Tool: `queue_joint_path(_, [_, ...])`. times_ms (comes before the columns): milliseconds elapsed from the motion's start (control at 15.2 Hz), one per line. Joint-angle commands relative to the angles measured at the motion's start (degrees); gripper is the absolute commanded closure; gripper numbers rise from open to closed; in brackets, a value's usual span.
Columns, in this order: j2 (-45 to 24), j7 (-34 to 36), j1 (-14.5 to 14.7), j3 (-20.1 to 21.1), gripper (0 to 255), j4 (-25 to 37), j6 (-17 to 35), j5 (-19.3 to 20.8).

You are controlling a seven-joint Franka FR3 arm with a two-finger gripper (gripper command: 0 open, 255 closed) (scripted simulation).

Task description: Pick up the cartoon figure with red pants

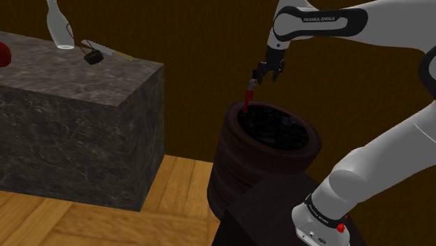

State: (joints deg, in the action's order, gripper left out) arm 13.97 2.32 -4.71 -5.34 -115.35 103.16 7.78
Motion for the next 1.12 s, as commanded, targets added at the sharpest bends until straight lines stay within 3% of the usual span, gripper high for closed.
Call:
queue_joint_path(0, [-4.2,-0.6,-0.5,-0.9,0,4.6,0.3,-0.5])
queue_joint_path(660, [-25.1,-4.1,-4.3,-4.6,0,31.3,-2.6,-5.3])
queue_joint_path(1056, [-25.1,-3.9,-4.4,-4.6,0,27.4,1.3,-5.3])
